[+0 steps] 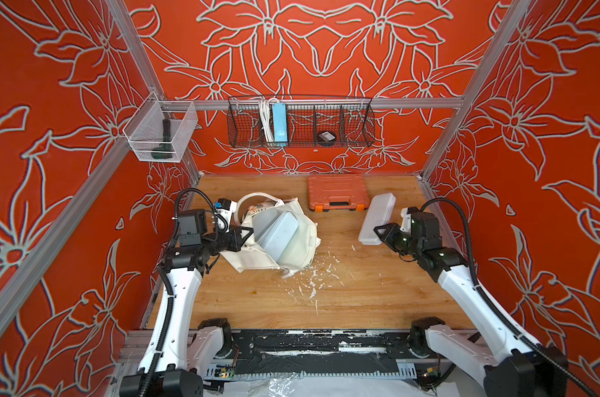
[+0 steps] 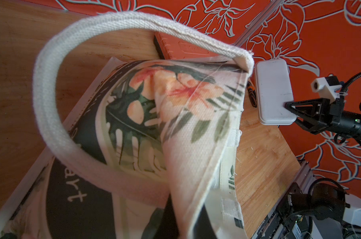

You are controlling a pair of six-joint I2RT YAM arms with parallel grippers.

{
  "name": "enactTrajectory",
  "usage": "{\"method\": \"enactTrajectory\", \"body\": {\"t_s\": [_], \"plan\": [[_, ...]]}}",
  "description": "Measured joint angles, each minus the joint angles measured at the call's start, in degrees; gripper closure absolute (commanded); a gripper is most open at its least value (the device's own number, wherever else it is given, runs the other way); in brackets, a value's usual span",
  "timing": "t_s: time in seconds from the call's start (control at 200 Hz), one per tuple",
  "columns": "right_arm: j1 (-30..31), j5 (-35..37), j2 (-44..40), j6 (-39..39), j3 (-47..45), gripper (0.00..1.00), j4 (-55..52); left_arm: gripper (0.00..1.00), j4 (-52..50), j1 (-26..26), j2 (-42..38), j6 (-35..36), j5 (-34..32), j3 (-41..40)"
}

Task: Take out the pencil case from the canvas bag
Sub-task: Place the pencil case at the center of the board.

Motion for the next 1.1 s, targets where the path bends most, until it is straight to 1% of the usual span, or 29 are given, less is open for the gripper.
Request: {"method": "enactTrajectory", "body": {"t_s": [0.27, 0.54, 0.956, 1.096], "plan": [[-4.92, -0.83, 3.61, 0.81, -3.34, 0.68, 2.16, 1.0, -0.02, 0.0, 0.0, 0.0, 0.0, 0.0], [-8.57, -1.27, 5.07, 3.1, -5.09, 0.69, 5.6, 1.0, -0.02, 0.02, 0.07, -0.02, 0.02, 0.0], [-9.49, -1.49, 9.53, 8.09, -5.11, 0.69, 9.81, 1.0, -0.02, 0.0, 0.15, -0.02, 0.02, 0.0], [-9.49, -1.49, 12.61, 10.45, -4.76, 0.71, 11.43, 1.0, 0.0, 0.02, 0.22, -0.02, 0.04, 0.0]]}}
